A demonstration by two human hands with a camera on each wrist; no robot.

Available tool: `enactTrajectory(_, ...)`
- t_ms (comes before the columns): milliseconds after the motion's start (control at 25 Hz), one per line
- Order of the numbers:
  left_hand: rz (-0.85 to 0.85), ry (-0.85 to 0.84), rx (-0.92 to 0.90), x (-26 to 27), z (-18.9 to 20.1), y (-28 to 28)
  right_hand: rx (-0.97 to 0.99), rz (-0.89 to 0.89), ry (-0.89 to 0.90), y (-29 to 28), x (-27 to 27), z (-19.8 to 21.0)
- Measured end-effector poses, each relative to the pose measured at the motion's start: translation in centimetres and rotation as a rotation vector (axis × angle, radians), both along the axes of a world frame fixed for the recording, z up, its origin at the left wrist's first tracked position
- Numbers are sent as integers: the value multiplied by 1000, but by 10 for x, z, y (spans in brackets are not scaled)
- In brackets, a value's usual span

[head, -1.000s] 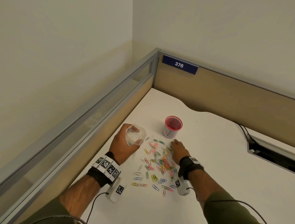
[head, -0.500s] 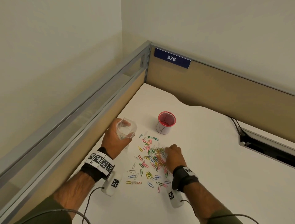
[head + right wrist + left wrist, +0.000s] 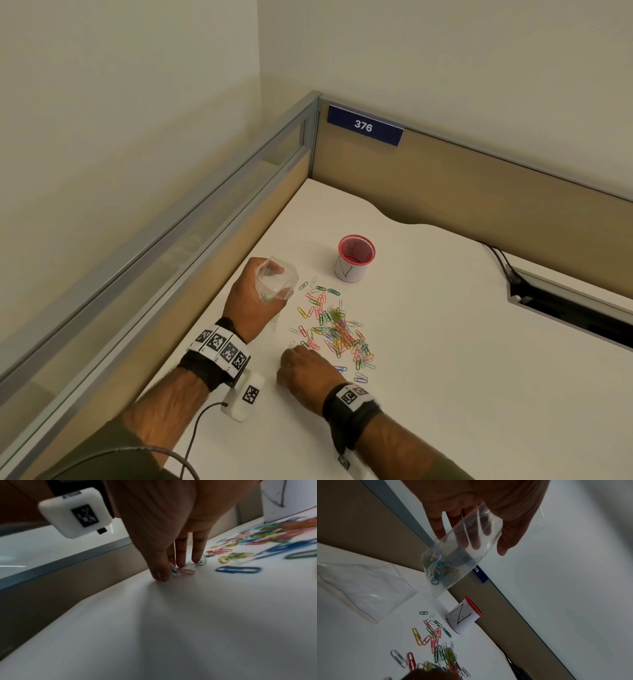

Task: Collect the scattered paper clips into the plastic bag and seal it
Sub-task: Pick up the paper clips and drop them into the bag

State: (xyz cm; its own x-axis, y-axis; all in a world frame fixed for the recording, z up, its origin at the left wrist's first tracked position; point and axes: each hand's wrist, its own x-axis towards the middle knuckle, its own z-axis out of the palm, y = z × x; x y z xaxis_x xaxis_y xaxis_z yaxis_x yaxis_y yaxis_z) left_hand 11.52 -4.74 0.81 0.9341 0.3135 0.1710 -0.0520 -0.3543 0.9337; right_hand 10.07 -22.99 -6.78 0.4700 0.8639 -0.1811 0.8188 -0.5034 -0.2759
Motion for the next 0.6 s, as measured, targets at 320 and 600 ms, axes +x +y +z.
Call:
enactTrajectory(320,23,9,-7,-14,11,-2,45,-347,96,-66,9,29)
enactTrajectory(600,1,-2,15,-15,13,-9,-134,-372,281,-71,-7,23)
